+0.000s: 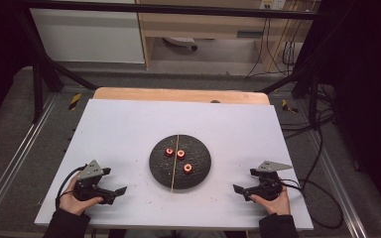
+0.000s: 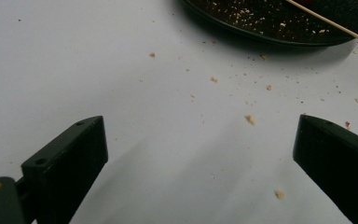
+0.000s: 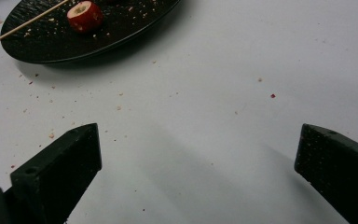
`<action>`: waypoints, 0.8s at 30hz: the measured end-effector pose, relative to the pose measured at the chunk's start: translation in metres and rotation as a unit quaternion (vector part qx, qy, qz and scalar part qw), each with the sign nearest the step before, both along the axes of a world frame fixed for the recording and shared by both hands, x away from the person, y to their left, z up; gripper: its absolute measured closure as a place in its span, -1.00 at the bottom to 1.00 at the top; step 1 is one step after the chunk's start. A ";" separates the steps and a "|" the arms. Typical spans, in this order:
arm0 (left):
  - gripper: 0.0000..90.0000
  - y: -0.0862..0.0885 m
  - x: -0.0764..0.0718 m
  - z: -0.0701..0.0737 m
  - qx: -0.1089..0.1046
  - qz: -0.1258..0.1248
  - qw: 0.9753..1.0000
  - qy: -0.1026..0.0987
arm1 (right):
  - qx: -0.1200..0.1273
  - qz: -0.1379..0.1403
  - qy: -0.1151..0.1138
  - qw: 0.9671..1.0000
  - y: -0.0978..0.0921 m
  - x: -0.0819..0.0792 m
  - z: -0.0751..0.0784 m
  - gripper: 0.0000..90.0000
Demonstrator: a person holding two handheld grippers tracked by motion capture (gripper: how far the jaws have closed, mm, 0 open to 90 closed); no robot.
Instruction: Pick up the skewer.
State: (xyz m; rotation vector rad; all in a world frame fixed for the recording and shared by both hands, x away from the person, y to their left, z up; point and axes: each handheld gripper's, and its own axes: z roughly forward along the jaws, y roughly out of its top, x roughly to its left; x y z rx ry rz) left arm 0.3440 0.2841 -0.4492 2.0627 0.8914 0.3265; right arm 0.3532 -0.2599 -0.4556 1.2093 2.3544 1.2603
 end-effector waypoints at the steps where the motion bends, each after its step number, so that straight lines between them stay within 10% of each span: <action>1: -0.94 0.000 0.000 0.000 0.001 0.000 1.000 0.000 | 0.000 0.000 -0.001 1.000 0.000 0.000 0.000 -0.97; 24: -0.91 -0.020 -0.001 0.010 0.002 -0.002 1.000 0.002 | 0.003 0.002 0.000 1.000 0.001 -0.001 0.002 -0.97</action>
